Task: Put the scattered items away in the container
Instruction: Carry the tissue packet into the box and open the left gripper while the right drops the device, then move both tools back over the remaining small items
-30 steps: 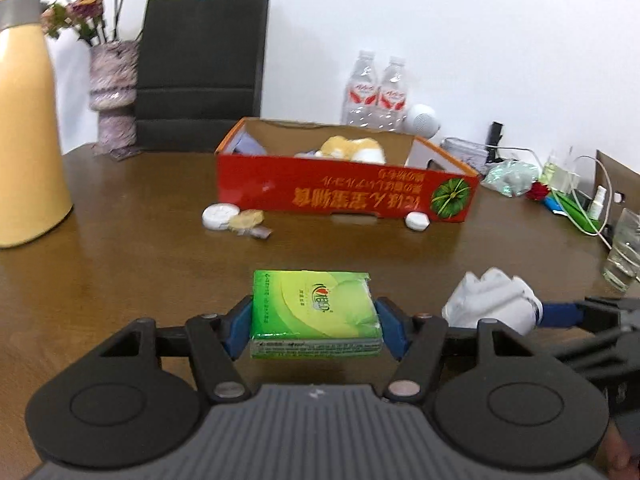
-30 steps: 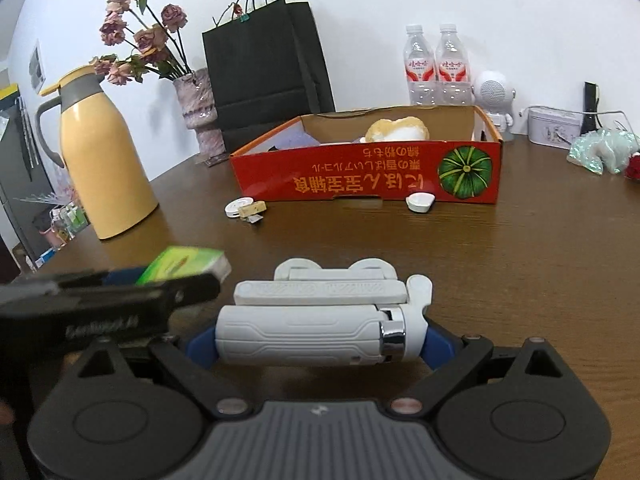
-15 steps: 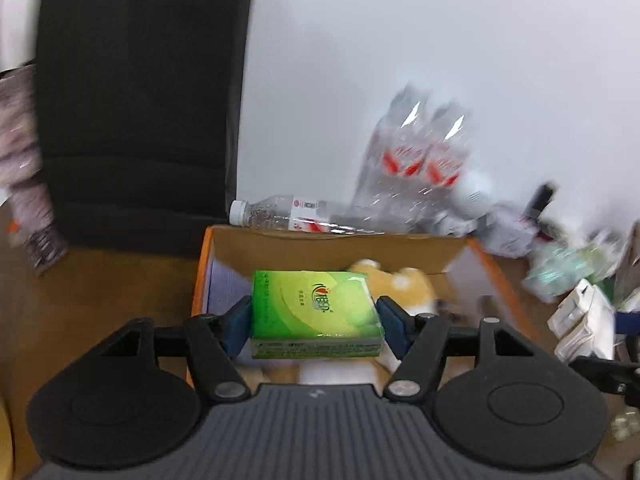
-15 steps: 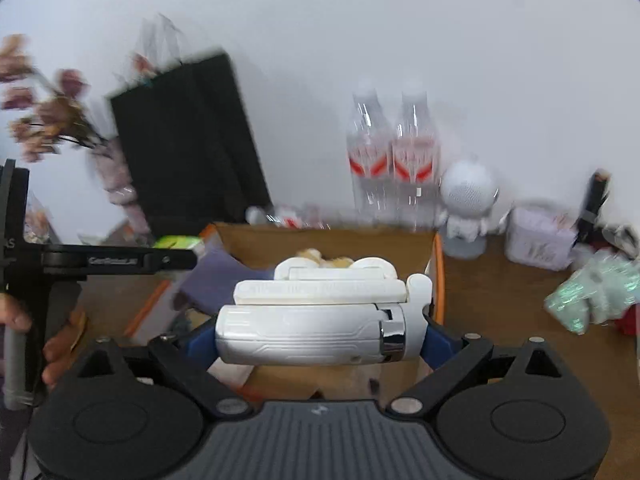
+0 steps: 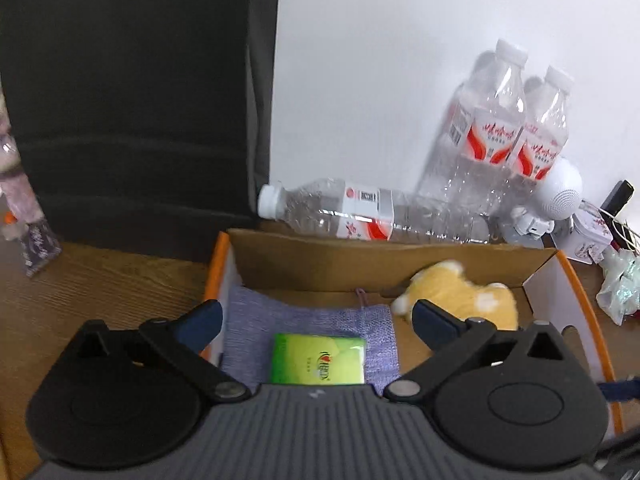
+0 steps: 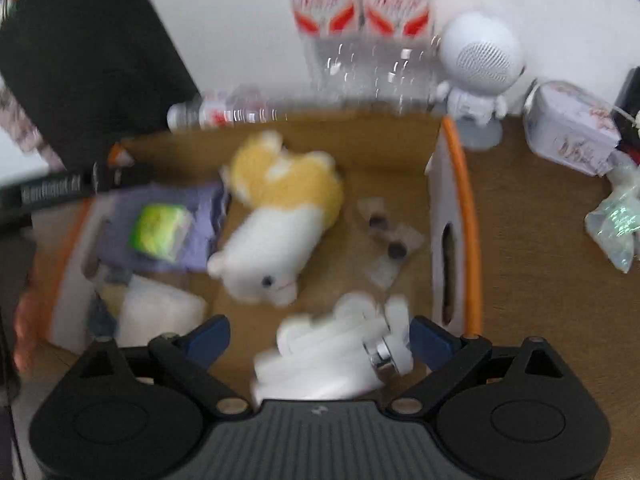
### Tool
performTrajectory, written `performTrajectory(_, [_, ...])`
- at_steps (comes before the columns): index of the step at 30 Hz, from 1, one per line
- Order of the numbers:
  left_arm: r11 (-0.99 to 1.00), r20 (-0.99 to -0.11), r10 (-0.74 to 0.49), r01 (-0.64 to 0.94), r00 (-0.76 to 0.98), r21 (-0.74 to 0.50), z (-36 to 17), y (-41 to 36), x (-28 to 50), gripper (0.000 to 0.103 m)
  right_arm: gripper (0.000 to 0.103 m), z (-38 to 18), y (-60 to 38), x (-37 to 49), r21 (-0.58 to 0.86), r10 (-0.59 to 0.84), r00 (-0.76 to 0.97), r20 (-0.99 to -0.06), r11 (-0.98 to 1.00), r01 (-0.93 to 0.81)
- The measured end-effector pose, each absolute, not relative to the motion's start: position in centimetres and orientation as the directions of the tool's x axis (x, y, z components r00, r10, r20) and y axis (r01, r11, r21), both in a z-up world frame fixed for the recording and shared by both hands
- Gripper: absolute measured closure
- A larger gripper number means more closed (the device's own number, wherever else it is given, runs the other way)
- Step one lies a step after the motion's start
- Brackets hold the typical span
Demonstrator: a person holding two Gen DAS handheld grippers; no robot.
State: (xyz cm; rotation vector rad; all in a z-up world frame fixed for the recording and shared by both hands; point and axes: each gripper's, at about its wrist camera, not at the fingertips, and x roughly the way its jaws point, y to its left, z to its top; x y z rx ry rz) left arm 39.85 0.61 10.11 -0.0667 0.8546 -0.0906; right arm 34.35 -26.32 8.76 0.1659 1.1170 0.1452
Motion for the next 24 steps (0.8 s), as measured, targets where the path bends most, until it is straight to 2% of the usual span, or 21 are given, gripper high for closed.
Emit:
performTrajectory(4, [0.998,-0.781,-0.055,0.038,0.622,-0.040,11.8,0.3,38.8,0.000,0.006,12.8,-27.2,34.0,0.278,0.259,0.472,-0.843,0.960,-0.030])
performTrajectory(9, [0.996,-0.836,-0.009,0.080,0.548,0.042,13.2,-0.7,36.0,0.000,0.006,14.9,-26.7,32.4,0.256,0.241,0.467,-0.851,0.966,-0.032])
performTrajectory(16, [0.991,-0.801,-0.030,0.123,0.598,0.055,17.5,-1.5,29.8,0.000,0.008,16.2,-26.7,29.1,0.274,0.259,0.486,-0.835,0.961,-0.043])
performTrajectory(19, [0.992,-0.714,-0.047,0.118,0.699,0.050,18.9,-1.7,25.4,0.000,0.007,17.8,-26.0,25.9,0.284,0.275,0.575,-0.771,0.956,-0.077])
performTrajectory(24, [0.994,-0.450,-0.036,0.078,0.892,0.075,16.6,-2.0,14.5,0.000,0.005,17.0,-23.7,16.9,0.204,0.250,0.778,-0.576,0.966,-0.160])
